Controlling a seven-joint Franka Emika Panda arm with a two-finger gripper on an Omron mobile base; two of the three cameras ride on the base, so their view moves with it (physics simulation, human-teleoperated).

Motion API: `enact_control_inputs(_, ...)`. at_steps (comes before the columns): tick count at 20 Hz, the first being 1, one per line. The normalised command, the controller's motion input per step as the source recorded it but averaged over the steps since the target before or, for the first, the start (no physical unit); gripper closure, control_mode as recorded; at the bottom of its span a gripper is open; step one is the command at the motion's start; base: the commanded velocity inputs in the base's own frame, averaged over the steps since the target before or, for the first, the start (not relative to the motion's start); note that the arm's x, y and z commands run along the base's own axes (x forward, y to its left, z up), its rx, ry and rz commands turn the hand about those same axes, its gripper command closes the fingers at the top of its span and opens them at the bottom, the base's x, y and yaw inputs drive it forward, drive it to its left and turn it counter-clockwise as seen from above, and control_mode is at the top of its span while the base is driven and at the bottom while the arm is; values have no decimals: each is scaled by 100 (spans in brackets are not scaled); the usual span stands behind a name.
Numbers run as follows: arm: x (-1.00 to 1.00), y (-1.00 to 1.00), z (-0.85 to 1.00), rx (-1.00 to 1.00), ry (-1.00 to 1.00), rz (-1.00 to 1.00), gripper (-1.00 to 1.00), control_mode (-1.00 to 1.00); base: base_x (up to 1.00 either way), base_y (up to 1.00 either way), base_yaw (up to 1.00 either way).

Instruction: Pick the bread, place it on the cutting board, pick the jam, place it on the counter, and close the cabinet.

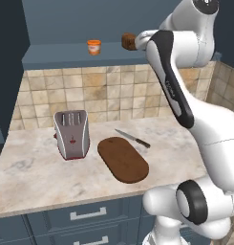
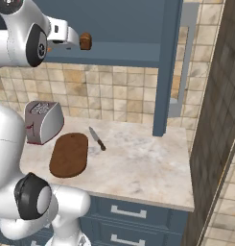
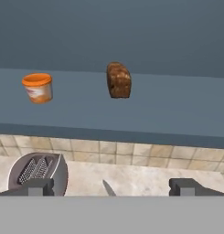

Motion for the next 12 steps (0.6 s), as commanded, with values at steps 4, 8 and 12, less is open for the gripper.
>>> enact_control_inputs(4,42,0,0,0,0,0,-100,-100,0,0,0)
enact_control_inputs(8,45,0,0,1,0,0,-100,-100,0,0,0)
enact_control_inputs(12,42,0,0,1,0,0,-100,-100,0,0,0)
